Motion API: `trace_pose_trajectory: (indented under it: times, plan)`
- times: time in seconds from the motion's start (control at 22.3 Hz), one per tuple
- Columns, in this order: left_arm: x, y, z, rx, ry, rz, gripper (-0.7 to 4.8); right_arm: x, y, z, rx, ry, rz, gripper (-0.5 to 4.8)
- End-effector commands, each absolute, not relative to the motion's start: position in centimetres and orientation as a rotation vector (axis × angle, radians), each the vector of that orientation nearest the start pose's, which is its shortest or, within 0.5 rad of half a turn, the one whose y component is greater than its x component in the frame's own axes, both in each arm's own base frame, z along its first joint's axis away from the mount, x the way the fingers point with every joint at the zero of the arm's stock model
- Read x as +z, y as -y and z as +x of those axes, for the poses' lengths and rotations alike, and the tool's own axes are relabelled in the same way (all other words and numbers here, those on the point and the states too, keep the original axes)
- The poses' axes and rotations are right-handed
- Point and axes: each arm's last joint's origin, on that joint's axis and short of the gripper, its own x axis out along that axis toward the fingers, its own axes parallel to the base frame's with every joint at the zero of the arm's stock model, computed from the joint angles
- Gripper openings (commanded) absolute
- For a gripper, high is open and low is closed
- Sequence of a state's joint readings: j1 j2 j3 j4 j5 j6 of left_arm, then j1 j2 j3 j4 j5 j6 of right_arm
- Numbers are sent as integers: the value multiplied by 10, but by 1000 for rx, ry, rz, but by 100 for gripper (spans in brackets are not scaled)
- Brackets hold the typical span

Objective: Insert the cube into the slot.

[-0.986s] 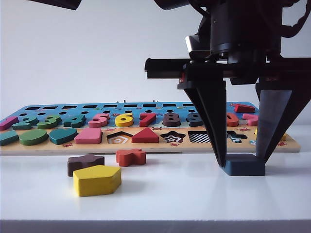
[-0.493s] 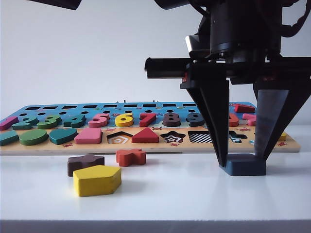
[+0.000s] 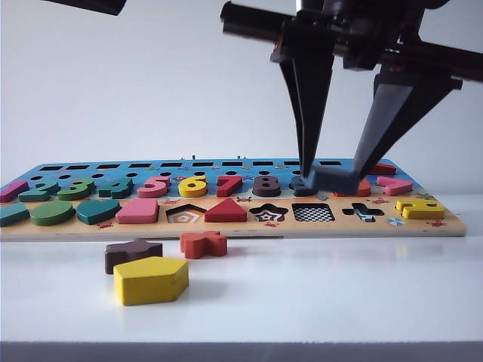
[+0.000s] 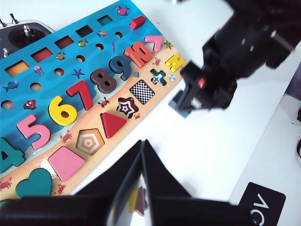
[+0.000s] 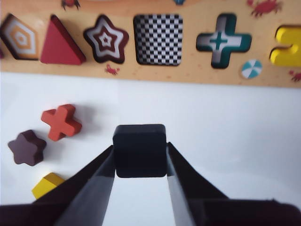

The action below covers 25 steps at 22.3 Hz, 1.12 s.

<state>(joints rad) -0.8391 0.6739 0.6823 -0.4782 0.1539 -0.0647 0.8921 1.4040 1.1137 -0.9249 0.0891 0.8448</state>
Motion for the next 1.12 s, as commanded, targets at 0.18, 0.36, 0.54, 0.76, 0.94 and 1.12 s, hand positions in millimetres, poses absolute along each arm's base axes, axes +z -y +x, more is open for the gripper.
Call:
trace_pose_trajectory:
  times: [0.18, 0.36, 0.54, 0.76, 0.94, 1.12]
  plan:
    - [289, 110, 93, -960, -471, 103, 17, 286, -189, 166, 302, -1123, 131, 89]
    - [290, 111, 93, -960, -469, 103, 17, 298, -177, 168, 365, -1059, 83, 89]
    - [290, 111, 93, -960, -469, 102, 17, 305, -168, 170, 433, -1023, 69, 89]
    - [290, 111, 93, -960, -469, 102, 17, 323, -148, 172, 491, -942, 146, 85]
    - [290, 111, 93, -960, -469, 103, 17, 328, -133, 168, 510, -898, 159, 84]
    - [290, 111, 93, -960, -469, 102, 17, 318, -120, 156, 605, -836, 174, 80]
